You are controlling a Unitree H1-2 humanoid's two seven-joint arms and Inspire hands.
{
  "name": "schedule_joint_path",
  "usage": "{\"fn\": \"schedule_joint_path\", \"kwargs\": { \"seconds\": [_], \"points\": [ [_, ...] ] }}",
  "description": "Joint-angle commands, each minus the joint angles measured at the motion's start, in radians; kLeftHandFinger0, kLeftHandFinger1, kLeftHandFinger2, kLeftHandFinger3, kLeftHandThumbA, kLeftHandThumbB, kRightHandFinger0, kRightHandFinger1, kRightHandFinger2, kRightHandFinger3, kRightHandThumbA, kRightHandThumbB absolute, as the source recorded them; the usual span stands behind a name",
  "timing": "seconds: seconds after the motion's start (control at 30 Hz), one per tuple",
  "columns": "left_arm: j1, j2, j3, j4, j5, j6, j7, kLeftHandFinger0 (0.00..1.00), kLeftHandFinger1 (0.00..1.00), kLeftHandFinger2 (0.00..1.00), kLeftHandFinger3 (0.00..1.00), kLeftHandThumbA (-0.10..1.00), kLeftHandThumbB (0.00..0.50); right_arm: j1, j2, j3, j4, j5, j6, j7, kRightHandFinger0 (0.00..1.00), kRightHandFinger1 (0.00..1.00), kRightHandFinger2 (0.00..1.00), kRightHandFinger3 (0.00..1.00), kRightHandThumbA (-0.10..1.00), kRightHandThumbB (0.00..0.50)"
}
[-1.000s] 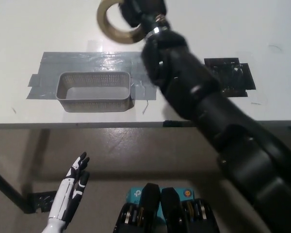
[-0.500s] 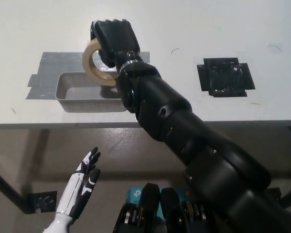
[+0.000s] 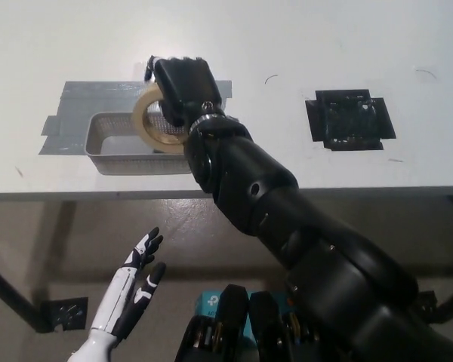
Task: The robot picks the tape placed on the black area with right hand and places it in the small grey container.
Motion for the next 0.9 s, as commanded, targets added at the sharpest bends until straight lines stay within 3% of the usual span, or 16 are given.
{"fn": "schedule_joint_path", "kwargs": {
  "seconds": [0.0,0.23,0.5,0.6,0.73,0.87],
  "points": [
    [-0.005,0.005,-0.007,-0.041,0.0,-0.002,-0.009,1.0,1.0,1.0,1.0,0.96,0.138,-0.044,0.015,-0.009,-0.009,0.034,0.007,0.063,1.0,1.0,1.0,1.0,0.4,0.407],
    [-0.014,0.003,-0.007,-0.042,0.014,-0.002,-0.004,1.0,1.0,1.0,1.0,0.98,0.144,-0.034,0.0,-0.006,-0.018,0.043,-0.005,0.06,1.0,1.0,1.0,1.0,0.47,0.36],
    [-0.02,0.003,-0.009,-0.034,0.013,-0.01,-0.006,1.0,1.0,1.0,1.0,0.98,0.136,-0.051,-0.014,-0.014,-0.03,0.061,-0.005,0.103,1.0,1.0,1.0,1.0,0.58,0.377],
    [-0.025,0.003,-0.007,-0.033,0.002,-0.013,-0.009,1.0,1.0,1.0,1.0,0.95,0.123,-0.084,-0.037,-0.031,-0.047,0.088,-0.003,0.225,1.0,1.0,1.0,1.0,0.54,0.41],
    [-0.047,0.006,-0.005,-0.023,0.002,-0.009,-0.011,1.0,1.0,1.0,1.0,0.99,0.153,-0.136,-0.086,-0.011,-0.089,0.087,0.017,0.459,1.0,1.0,1.0,1.0,0.49,0.5],
    [-0.055,0.013,-0.001,-0.024,-0.005,0.001,-0.019,1.0,1.0,1.0,1.0,1.0,0.158,-0.159,-0.143,0.076,-0.164,0.031,0.035,0.725,1.0,1.0,1.0,1.0,0.5,0.5]
  ]
}}
